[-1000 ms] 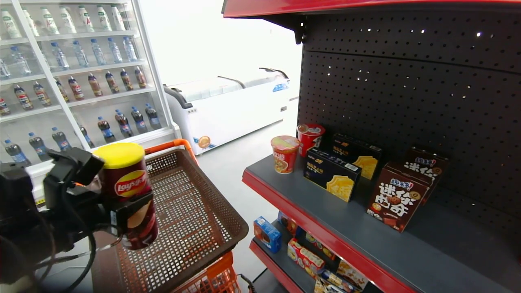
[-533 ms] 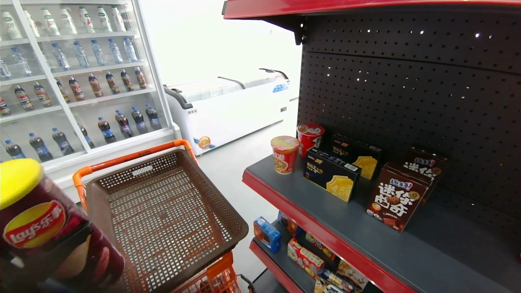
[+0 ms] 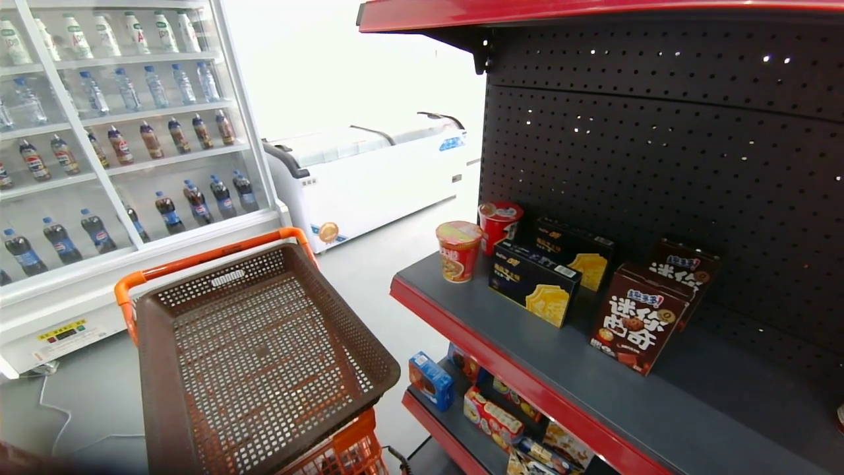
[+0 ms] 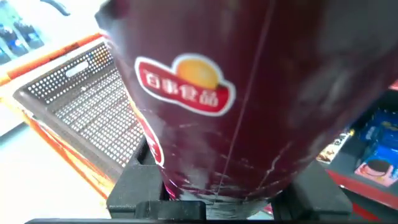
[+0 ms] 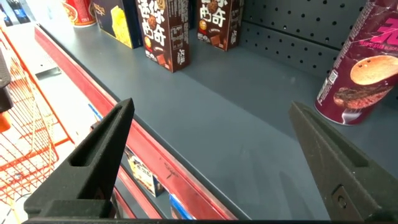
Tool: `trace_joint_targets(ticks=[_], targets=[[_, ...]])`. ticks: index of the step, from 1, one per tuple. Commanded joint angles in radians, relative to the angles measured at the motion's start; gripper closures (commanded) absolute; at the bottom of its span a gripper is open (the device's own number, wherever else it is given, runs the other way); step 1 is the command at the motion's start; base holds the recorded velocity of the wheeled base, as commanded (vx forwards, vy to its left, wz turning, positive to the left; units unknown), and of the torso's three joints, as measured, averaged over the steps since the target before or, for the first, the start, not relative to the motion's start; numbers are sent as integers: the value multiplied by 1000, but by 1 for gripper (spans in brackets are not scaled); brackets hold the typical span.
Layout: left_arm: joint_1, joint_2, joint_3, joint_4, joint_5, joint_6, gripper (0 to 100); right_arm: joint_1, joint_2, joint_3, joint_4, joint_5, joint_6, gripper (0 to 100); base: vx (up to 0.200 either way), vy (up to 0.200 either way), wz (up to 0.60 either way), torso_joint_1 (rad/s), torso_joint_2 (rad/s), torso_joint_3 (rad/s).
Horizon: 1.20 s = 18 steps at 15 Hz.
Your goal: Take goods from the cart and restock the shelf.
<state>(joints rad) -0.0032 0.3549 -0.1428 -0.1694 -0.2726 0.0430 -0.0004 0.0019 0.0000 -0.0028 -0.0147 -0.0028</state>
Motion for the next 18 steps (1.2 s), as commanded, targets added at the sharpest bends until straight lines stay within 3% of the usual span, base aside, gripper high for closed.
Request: trace_joint_targets(ticks=[1, 18], targets=[[0, -79, -9, 8, 1, 0, 100, 0, 0, 0, 0, -1, 0, 0, 0, 0, -600, -2, -2, 7], [-3, -114, 12, 10, -5, -8, 100, -1, 0, 0, 0, -1, 0, 0, 0, 0, -600, 3, 3, 1]])
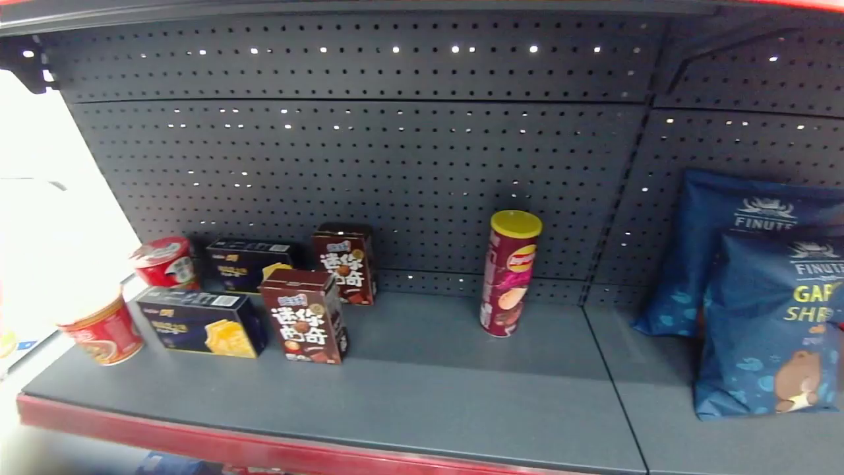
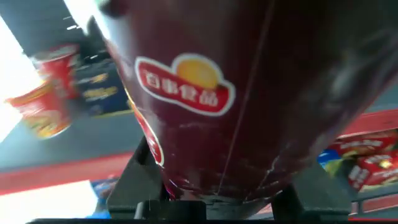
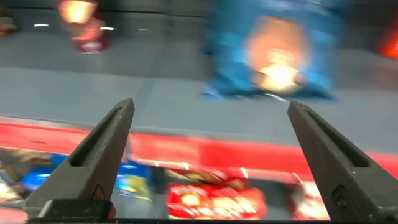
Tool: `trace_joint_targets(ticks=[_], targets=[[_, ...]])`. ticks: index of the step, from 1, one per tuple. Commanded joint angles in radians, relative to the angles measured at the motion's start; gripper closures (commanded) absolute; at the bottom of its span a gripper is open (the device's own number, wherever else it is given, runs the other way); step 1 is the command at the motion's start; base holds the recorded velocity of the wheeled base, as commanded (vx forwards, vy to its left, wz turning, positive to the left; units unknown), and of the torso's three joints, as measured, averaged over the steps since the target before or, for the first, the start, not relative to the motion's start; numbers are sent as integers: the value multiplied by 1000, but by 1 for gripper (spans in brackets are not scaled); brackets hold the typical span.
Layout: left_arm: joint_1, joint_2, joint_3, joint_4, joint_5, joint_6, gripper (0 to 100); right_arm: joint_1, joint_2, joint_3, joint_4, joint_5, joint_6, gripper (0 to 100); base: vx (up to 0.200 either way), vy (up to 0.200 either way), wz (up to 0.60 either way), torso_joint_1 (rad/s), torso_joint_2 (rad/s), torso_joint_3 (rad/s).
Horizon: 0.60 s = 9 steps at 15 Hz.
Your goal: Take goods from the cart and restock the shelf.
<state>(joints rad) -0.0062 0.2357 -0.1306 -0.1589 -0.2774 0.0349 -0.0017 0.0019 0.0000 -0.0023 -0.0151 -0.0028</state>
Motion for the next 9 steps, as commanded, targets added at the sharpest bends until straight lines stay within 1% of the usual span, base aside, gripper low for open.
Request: trace_joint_targets(ticks=[1, 9], targets=[[-1, 5, 0, -1, 0, 0, 100, 0, 0, 0, -1, 0, 0, 0, 0, 0, -600, 2, 2, 2], [0, 2, 17, -1, 3, 0, 100, 0, 0, 0, -1, 0, 0, 0, 0, 0, 0, 0, 0, 0]])
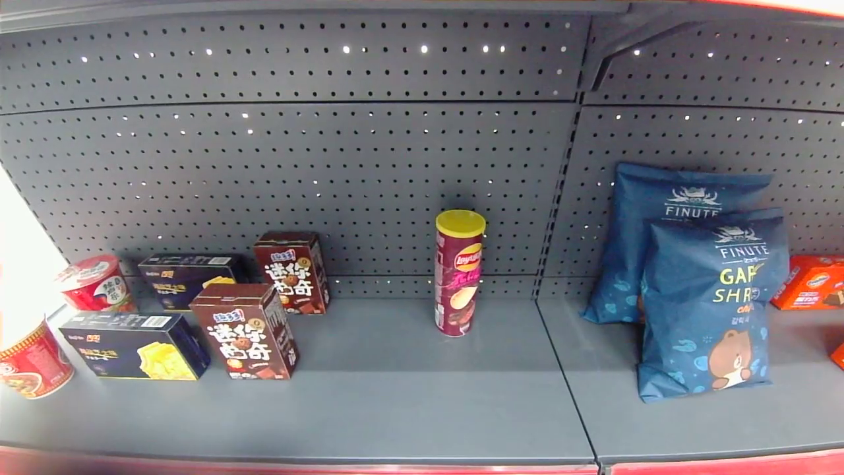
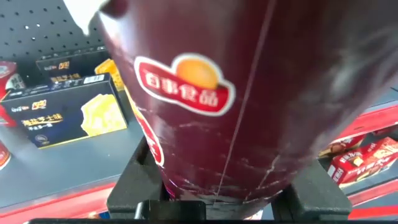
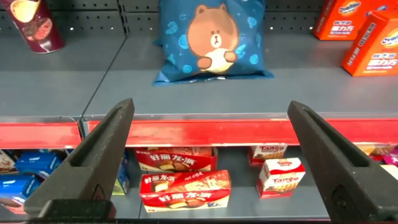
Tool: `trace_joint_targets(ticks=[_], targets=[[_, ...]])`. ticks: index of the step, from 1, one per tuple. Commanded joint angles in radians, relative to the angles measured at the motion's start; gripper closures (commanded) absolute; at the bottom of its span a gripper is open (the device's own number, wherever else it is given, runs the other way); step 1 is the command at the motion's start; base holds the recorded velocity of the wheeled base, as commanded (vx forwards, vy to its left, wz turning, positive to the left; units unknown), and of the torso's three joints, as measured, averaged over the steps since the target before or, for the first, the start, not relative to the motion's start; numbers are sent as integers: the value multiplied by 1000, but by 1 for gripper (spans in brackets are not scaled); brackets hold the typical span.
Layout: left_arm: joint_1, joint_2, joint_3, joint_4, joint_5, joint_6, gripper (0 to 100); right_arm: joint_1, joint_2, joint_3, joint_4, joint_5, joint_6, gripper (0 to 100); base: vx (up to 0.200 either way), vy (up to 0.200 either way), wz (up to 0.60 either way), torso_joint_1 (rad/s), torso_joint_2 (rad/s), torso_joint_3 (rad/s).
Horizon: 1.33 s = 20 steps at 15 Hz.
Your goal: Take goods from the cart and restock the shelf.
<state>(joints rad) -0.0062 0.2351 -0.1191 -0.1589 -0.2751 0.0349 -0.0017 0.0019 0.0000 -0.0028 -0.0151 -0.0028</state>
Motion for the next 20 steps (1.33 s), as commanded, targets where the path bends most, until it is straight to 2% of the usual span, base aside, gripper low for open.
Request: trace_joint_targets(ticks=[1, 5, 7, 8, 9, 11, 13, 16, 17, 19, 20], targets=[[2, 0, 12, -1, 2, 0, 100, 0, 0, 0, 0, 0, 0, 0, 0, 0, 0, 0, 0, 0], [8, -36, 16, 1, 8, 0, 100, 3, 4, -2, 1, 18, -37, 0, 0, 0, 0, 0, 0, 0], [9, -33, -4, 1, 11, -1, 100, 23, 176, -11, -10, 34, -2, 0, 0, 0, 0, 0, 0, 0], [5, -30, -11, 1, 11, 0, 100, 62, 290, -206, -39, 76, 4, 0, 0, 0, 0, 0, 0, 0], [6, -31, -5, 1, 11, 0, 100, 88, 444, -341, -42, 101, 3, 0, 0, 0, 0, 0, 0, 0], [8, -37, 10, 1, 10, 0, 100, 177, 526, -373, -43, 161, -48, 0, 0, 0, 0, 0, 0, 0], [11, -39, -19, 21, 13, 0, 100, 295, 636, -431, -59, 205, -51, 0, 0, 0, 0, 0, 0, 0], [9, -43, -28, 62, 30, 0, 100, 434, 724, -471, -65, 287, 99, 0, 0, 0, 0, 0, 0, 0], [9, -43, -31, 65, 33, -1, 100, 480, 747, -472, -63, 342, 130, 0, 0, 0, 0, 0, 0, 0], [9, -42, -24, 65, 31, -1, 100, 514, 780, -474, -63, 362, 121, 0, 0, 0, 0, 0, 0, 0], [3, -36, -7, 65, 24, 0, 100, 536, 892, -491, -94, 368, 112, 0, 0, 0, 0, 0, 0, 0]])
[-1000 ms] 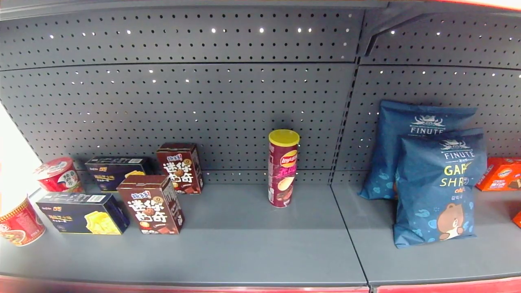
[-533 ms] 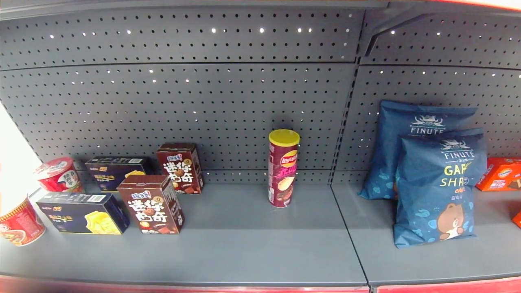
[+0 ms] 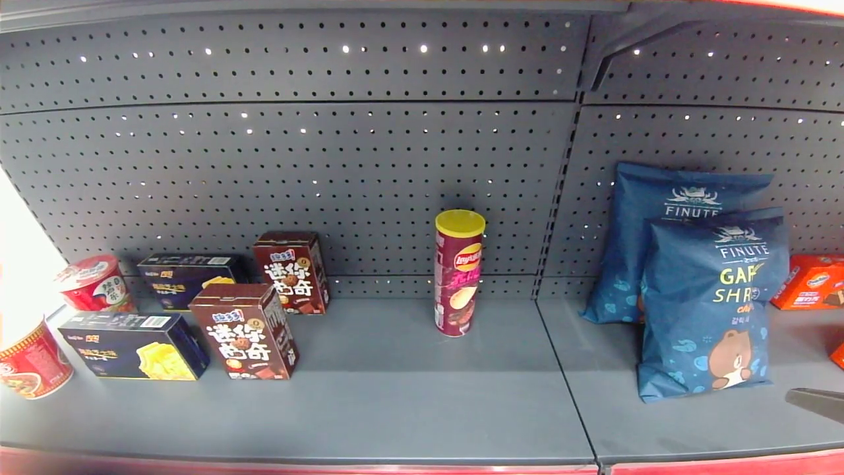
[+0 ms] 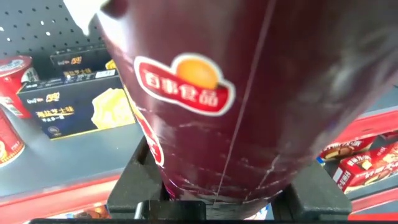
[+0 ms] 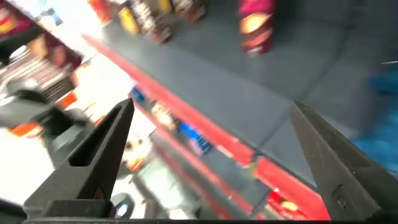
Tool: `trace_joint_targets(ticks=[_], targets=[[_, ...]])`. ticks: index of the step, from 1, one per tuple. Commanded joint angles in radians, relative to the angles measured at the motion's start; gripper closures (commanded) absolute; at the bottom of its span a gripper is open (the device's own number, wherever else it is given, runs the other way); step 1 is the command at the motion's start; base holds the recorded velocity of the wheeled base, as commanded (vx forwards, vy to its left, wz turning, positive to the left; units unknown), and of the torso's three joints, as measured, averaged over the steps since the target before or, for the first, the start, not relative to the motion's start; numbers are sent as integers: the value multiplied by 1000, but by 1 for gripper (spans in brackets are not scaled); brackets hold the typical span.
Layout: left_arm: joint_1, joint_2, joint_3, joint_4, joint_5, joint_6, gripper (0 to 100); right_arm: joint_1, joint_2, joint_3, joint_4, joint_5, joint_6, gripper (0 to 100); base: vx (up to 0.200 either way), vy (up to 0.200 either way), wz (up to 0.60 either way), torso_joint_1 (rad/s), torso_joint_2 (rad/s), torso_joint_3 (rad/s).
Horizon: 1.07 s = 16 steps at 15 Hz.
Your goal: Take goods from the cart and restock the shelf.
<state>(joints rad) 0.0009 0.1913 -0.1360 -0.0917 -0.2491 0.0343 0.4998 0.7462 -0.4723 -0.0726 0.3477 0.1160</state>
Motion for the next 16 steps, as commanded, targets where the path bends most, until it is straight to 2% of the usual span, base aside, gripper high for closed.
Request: trace_joint_targets(ticks=[1, 5, 8, 9, 12, 13, 16], targets=[[-4, 11, 10, -2, -5, -1, 100, 34, 182, -26, -44, 10, -6, 0, 0, 0, 0, 0, 0, 0], [-59, 17, 26, -2, -9, -39, 100, 33, 407, -137, -171, 37, 7, 0, 0, 0, 0, 0, 0, 0], [-99, 19, 13, -2, -7, -73, 100, 33, 598, -282, -193, 40, 30, 0, 0, 0, 0, 0, 0, 0], [-111, 20, 7, -2, -5, -73, 100, 29, 650, -304, -210, 40, 19, 0, 0, 0, 0, 0, 0, 0], [-119, 46, -39, -2, -7, -76, 100, -21, 849, -313, -426, 111, -110, 0, 0, 0, 0, 0, 0, 0], [-124, 56, -44, -3, -7, -76, 100, -27, 892, -321, -472, 120, -110, 0, 0, 0, 0, 0, 0, 0], [-150, 62, -42, -2, -7, -86, 100, -96, 1006, -358, -633, 264, -119, 0, 0, 0, 0, 0, 0, 0]])
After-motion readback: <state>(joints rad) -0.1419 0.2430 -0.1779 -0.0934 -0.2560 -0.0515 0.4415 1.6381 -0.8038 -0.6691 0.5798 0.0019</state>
